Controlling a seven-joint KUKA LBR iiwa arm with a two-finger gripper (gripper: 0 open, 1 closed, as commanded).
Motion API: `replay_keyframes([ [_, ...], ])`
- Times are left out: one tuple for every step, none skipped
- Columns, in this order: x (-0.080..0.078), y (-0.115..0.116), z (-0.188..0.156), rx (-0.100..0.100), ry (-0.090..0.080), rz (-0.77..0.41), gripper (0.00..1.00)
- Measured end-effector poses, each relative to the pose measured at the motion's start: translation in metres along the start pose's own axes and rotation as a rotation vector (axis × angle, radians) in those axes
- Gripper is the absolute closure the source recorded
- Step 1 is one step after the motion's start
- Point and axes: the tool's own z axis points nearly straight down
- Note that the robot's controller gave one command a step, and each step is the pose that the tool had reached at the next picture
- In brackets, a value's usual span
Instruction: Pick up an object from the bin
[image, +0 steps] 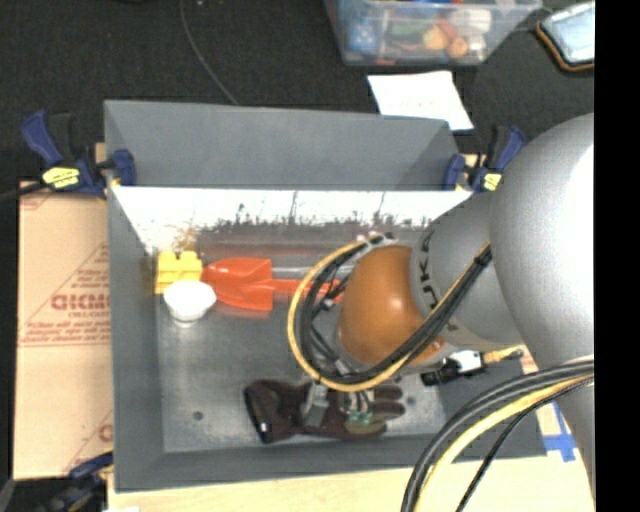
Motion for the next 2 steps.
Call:
replay_keyframes([
  [0.000, 0.000, 0.000, 0.000, 0.000, -0.001, 1.00],
  [0.001, -0.001, -0.013, 0.000, 0.002, -0.002, 1.00],
])
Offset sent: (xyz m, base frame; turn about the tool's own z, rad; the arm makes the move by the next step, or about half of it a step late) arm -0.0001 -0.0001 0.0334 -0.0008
